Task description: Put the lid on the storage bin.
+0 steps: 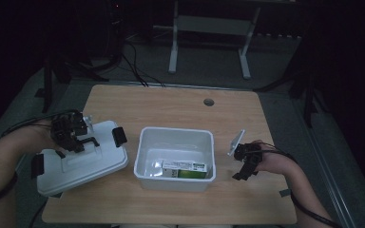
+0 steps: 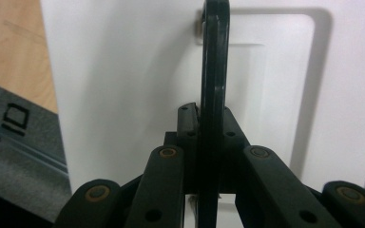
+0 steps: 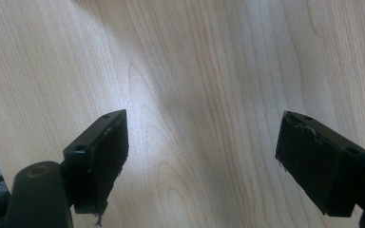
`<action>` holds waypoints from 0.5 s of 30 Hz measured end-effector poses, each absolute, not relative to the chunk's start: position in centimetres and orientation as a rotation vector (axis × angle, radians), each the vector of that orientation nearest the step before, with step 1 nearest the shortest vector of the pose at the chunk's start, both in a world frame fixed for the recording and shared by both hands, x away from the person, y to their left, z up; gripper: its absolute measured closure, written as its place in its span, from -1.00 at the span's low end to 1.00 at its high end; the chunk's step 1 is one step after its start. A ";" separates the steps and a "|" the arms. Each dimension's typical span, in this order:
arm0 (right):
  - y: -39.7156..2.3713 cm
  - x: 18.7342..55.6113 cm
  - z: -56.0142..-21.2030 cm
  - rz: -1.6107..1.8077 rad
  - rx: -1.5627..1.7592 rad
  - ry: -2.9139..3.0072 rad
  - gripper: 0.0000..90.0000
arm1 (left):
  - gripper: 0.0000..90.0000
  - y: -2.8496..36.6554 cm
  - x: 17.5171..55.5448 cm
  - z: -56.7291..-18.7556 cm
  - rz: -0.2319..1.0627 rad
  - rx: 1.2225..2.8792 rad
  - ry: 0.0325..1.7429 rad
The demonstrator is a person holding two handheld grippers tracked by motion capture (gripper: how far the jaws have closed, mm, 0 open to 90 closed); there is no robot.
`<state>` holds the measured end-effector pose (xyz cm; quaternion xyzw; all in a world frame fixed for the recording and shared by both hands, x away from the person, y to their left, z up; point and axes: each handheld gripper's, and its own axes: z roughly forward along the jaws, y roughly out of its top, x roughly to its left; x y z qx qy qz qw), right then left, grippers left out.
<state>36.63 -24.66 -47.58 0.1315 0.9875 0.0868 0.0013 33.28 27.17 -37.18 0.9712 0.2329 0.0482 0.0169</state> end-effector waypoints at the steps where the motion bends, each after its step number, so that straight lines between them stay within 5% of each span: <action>1: -24.7 36.6 -47.6 0.276 0.414 3.099 -0.60 | 0.87 27.1 33.2 -36.8 0.158 3.013 0.717; 15: -24.6 36.6 -47.7 0.278 0.415 3.101 -0.60 | 0.87 24.1 33.3 -34.1 0.197 3.013 0.610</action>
